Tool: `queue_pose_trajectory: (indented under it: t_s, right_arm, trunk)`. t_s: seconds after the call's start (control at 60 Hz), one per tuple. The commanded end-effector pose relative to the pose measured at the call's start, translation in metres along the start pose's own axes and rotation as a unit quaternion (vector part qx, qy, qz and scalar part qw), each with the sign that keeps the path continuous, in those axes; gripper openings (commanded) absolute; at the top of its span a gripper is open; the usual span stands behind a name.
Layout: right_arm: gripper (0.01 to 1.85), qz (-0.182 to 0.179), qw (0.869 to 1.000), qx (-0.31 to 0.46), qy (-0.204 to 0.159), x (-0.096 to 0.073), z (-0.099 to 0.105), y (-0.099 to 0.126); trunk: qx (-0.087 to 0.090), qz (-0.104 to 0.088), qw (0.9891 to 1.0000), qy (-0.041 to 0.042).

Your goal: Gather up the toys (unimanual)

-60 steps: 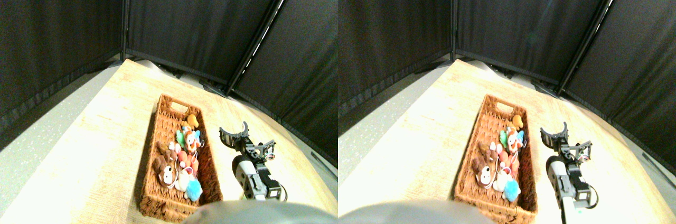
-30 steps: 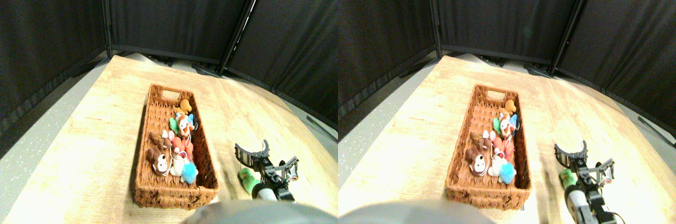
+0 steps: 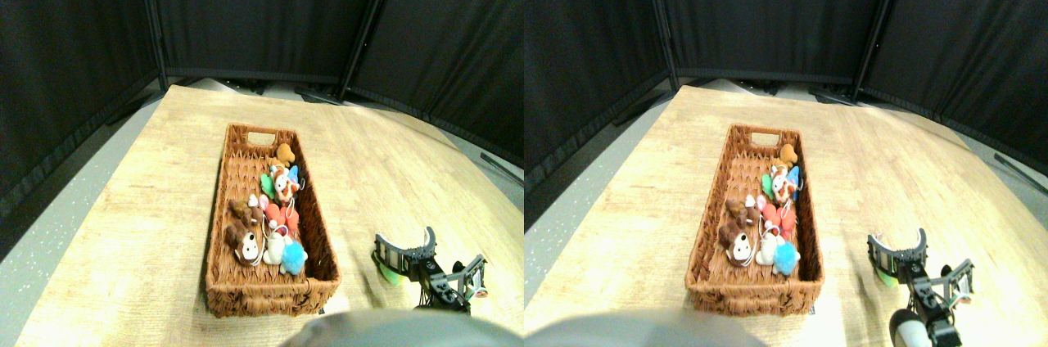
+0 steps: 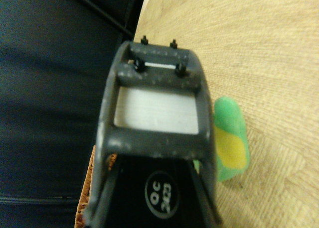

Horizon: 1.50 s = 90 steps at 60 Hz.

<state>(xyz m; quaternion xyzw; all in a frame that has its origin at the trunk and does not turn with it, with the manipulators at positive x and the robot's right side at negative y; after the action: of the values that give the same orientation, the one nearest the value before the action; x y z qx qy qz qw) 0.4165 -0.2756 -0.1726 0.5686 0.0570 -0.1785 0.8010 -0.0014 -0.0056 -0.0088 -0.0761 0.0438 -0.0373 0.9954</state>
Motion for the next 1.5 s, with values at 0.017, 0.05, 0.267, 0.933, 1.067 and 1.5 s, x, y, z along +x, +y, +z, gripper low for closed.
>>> queue_pose_trajectory:
  t_s: [0.017,0.05,0.267,0.933,1.067,1.5]
  right_arm:
    - [0.91,0.004,1.000,0.001,0.000,0.005,0.000,0.004]
    - [0.91,-0.002,1.000,0.006,0.002,0.007,0.000,0.003]
    - [0.80,-0.048,0.997,0.053,-0.014,0.029,0.002,-0.024]
    - [0.79,-0.082,0.991,0.098,-0.032,0.009,0.016,-0.043]
    - [0.83,-0.092,0.991,0.098,-0.019,0.001,0.014,-0.046]
    - [0.70,-0.108,0.986,0.124,-0.020,0.009,0.006,-0.072]
  trunk:
    - [-0.014,-0.002,0.9999,-0.0015]
    - [-0.014,-0.001,0.9999,-0.0013]
    - [-0.020,0.005,0.9998,-0.0006]
    - [-0.021,0.009,0.9997,0.0014]
    - [-0.021,0.008,0.9998,0.0024]
    - [-0.023,0.007,0.9997,0.0015]
